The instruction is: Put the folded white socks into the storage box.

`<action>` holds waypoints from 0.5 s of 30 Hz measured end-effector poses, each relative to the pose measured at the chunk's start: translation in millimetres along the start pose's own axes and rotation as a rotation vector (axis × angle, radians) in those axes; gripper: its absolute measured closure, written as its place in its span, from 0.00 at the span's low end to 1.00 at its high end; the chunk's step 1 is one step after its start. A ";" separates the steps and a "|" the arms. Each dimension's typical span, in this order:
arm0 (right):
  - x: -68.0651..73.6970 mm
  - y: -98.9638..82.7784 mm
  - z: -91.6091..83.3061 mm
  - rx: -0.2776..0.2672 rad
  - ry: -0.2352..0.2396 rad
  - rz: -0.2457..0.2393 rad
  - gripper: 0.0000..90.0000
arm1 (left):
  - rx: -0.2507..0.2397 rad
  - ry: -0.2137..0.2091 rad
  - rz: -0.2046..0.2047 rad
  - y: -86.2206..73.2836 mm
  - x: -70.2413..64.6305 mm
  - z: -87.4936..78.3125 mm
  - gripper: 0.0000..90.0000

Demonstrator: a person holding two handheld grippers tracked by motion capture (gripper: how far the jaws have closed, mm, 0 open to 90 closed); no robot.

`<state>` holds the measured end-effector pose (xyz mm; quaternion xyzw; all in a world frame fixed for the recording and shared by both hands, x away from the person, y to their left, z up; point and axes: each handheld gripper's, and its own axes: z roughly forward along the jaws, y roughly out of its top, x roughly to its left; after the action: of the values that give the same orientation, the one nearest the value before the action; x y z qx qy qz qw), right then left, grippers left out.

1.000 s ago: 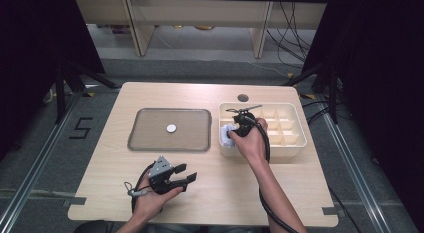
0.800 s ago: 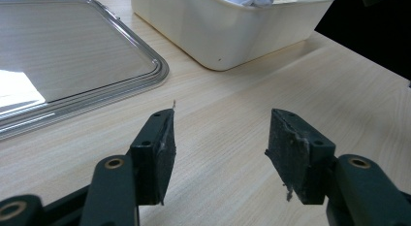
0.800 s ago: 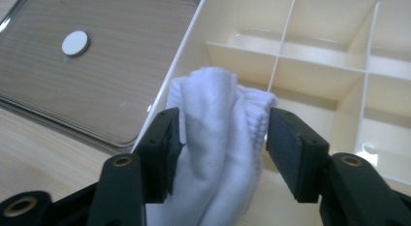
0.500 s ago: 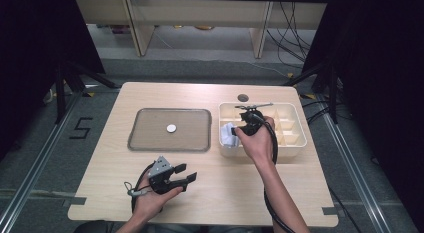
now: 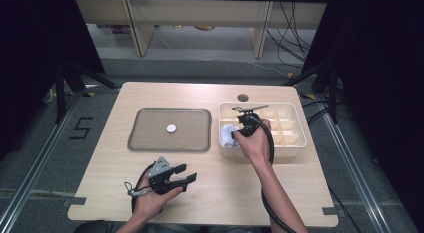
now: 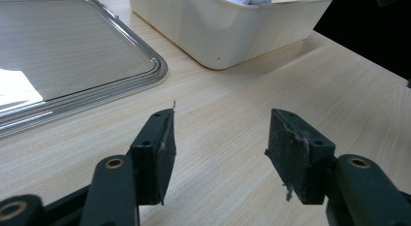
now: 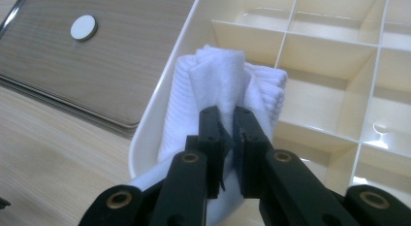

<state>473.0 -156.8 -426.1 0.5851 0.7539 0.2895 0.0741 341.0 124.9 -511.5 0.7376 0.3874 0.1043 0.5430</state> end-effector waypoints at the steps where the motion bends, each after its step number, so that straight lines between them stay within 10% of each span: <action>1: -0.2 0.4 0.7 0.006 0.005 -0.001 0.93 | 0.001 -0.003 0.001 0.0 0.0 0.0 0.47; 15: -1.0 1.2 9.5 0.031 0.021 -0.018 0.94 | 0.008 0.007 0.004 0.0 -0.7 -0.6 0.47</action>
<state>478.6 -154.2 -433.5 0.5762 0.7643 0.2834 0.0596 340.2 124.9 -511.1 0.7402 0.3883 0.1064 0.5386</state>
